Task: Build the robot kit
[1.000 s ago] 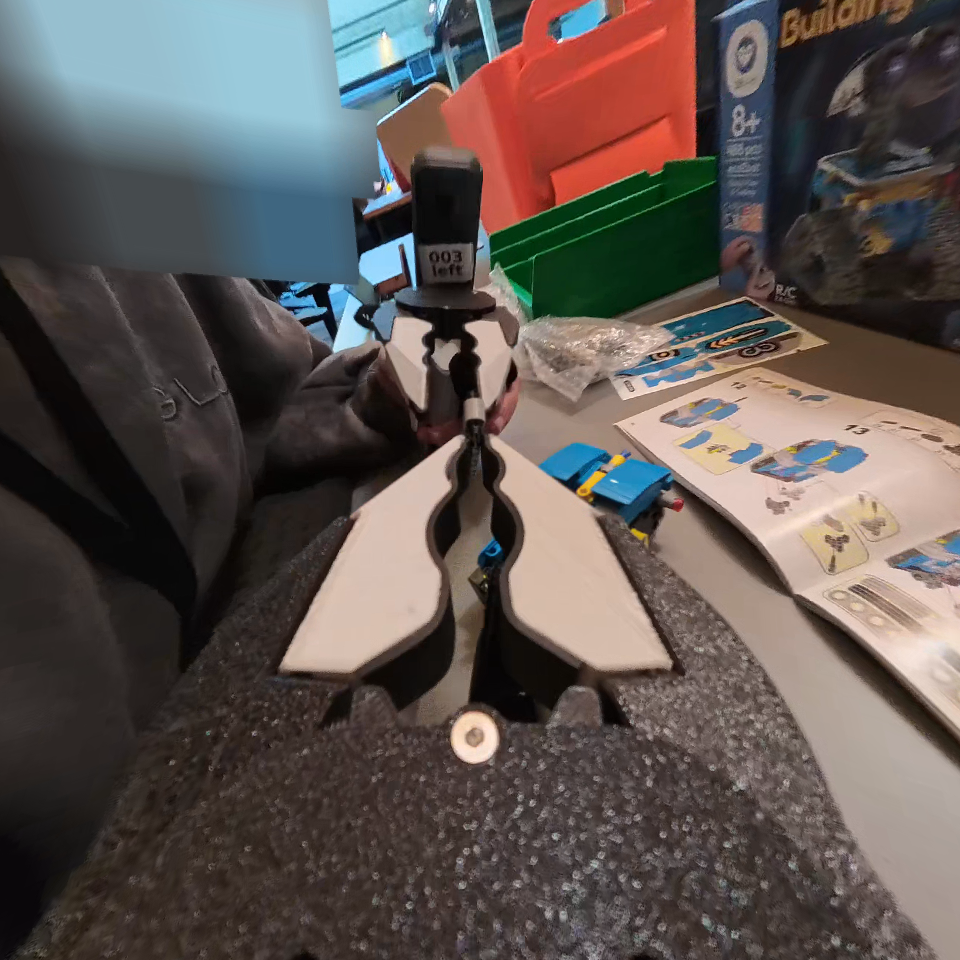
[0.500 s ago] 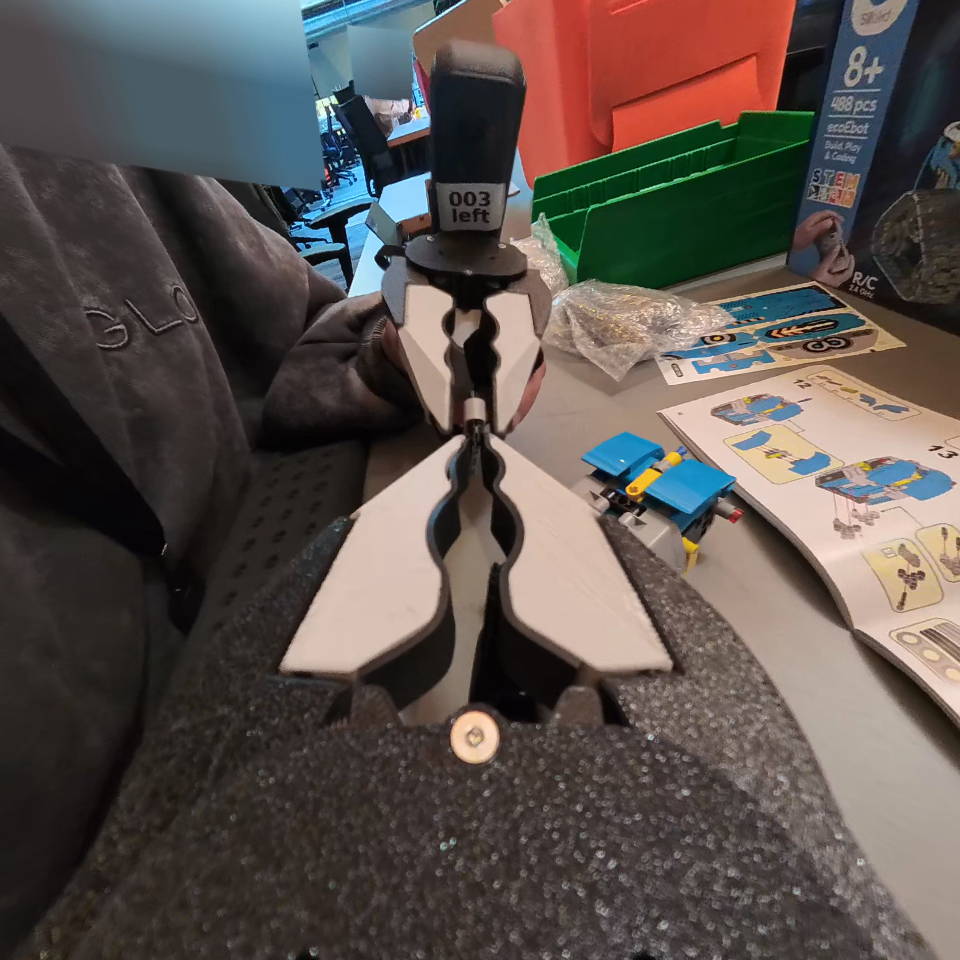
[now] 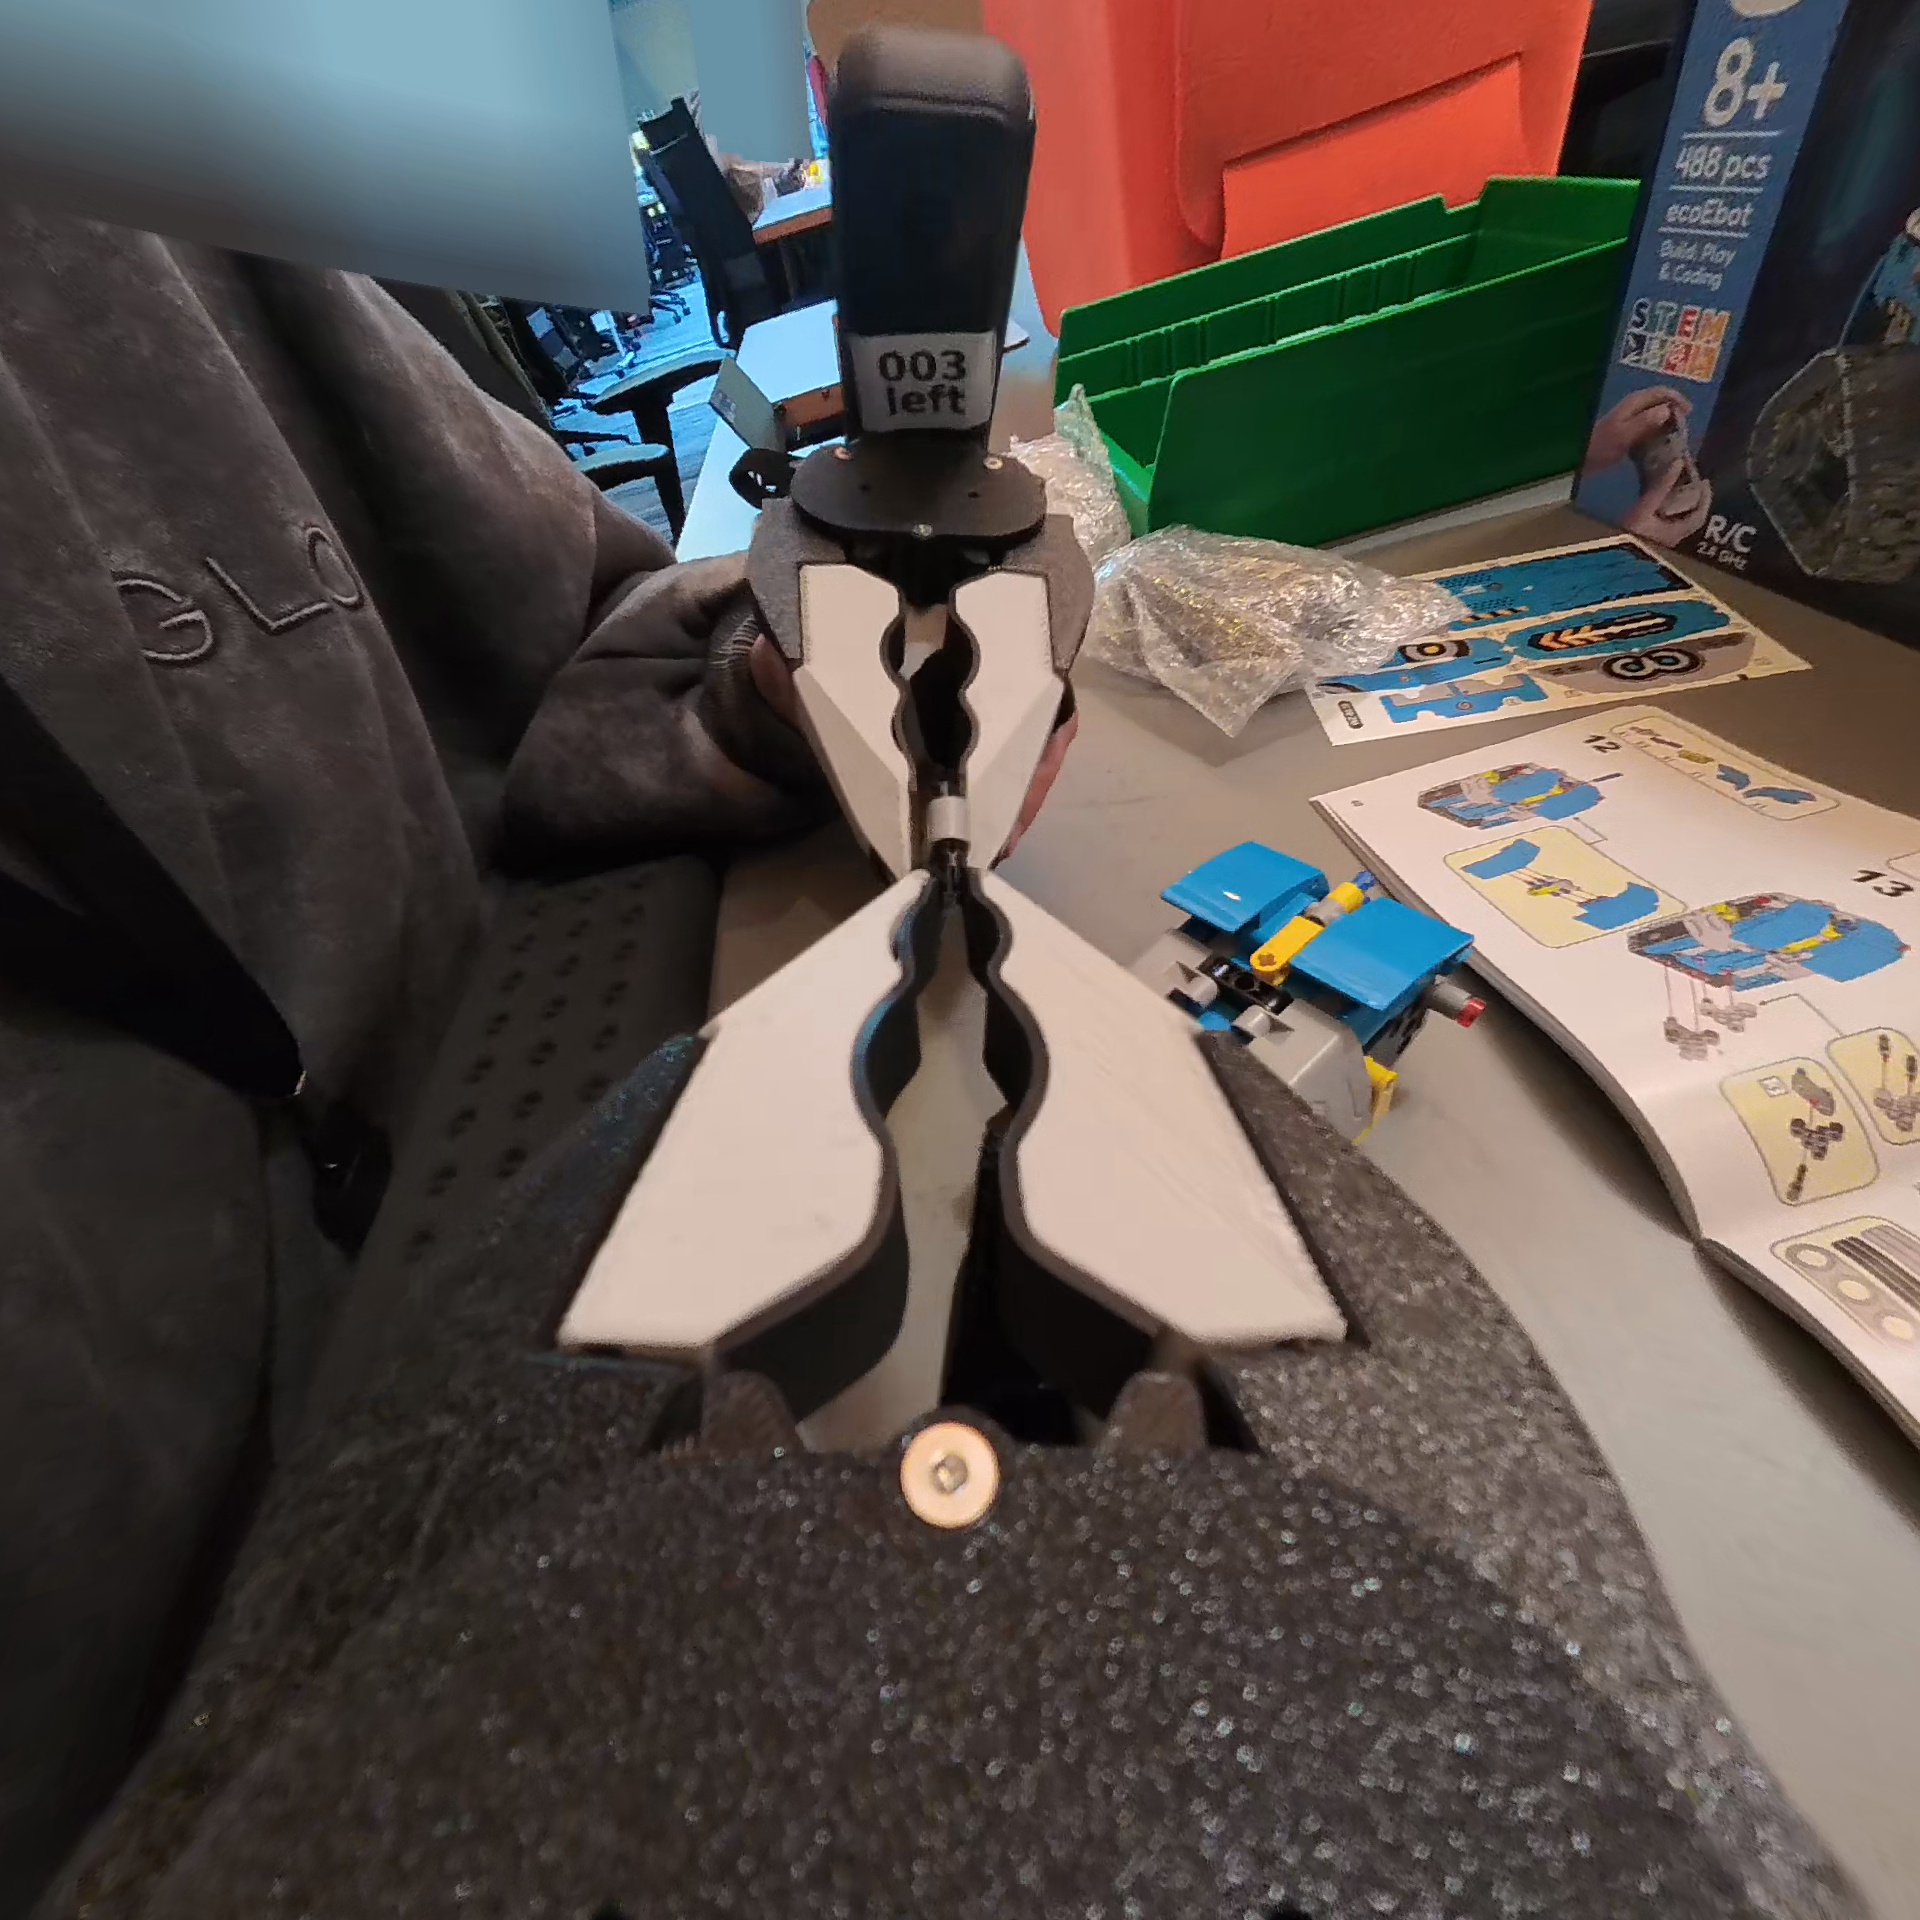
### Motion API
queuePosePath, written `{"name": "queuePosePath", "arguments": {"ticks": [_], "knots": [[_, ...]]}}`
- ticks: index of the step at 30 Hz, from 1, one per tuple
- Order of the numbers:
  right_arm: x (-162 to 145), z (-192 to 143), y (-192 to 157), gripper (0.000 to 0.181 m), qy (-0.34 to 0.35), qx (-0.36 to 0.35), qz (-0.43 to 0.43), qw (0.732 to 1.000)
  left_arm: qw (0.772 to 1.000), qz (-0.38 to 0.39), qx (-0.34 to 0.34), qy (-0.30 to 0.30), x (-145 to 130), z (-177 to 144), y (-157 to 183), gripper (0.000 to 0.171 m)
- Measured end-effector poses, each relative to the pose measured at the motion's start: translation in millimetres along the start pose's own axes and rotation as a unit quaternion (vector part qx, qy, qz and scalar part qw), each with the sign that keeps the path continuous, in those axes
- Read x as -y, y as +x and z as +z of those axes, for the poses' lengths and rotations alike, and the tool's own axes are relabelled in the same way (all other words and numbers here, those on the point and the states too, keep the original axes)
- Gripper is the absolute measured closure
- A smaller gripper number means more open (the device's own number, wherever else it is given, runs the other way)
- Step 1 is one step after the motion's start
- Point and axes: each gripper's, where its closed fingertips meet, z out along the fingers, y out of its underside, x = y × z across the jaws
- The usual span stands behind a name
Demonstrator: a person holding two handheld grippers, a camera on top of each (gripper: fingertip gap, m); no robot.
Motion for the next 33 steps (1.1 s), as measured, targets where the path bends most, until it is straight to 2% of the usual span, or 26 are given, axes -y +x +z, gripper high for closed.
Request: {"name": "queuePosePath", "arguments": {"ticks": [1, 3, 6, 8, 11, 13, 18, 20, 23, 29, 31, 33], "knots": [[0, 0, 1, 0.176, 0.000, -0.005, -0.003, 1.000, 1.000, -0.005, 0.000, 0.004, 1, -1, -1, 0.164], [6, -12, 11, 0.156, 0.004, -0.045, -0.022, 0.999, 0.999, -0.019, 0.008, 0.028, 9, -9, -8, 0.165], [10, -62, 40, 0.160, -0.010, -0.126, -0.014, 0.992, 0.992, -0.079, 0.024, 0.092, 26, -31, -29, 0.165], [-18, -92, 52, 0.161, -0.091, -0.162, 0.016, 0.982, 0.985, -0.110, 0.045, 0.127, 32, -48, -48, 0.165], [-84, -135, 66, 0.158, -0.257, -0.237, 0.046, 0.936, 0.979, -0.125, 0.058, 0.150, 32, -60, -63, 0.165], [-104, -153, 74, 0.158, -0.280, -0.279, 0.067, 0.916, 0.977, -0.131, 0.051, 0.161, 34, -62, -63, 0.164], [-119, -164, 100, 0.154, -0.224, -0.334, 0.141, 0.905, 0.980, -0.132, 0.036, 0.147, 29, -54, -59, 0.165], [-125, -157, 103, 0.153, -0.211, -0.324, 0.172, 0.906, 0.982, -0.124, 0.037, 0.136, 26, -51, -57, 0.164], [-130, -158, 109, 0.153, -0.213, -0.343, 0.165, 0.900, 0.984, -0.115, 0.037, 0.133, 26, -50, -54, 0.165], [-131, -156, 115, 0.169, -0.236, -0.362, 0.128, 0.893, 0.984, -0.122, 0.031, 0.128, 24, -47, -52, 0.164], [-132, -153, 112, 0.177, -0.240, -0.348, 0.127, 0.897, 0.984, -0.118, 0.032, 0.127, 25, -46, -51, 0.164], [-131, -154, 112, 0.177, -0.236, -0.343, 0.141, 0.898, 0.985, -0.112, 0.035, 0.126, 25, -45, -50, 0.165]]}}
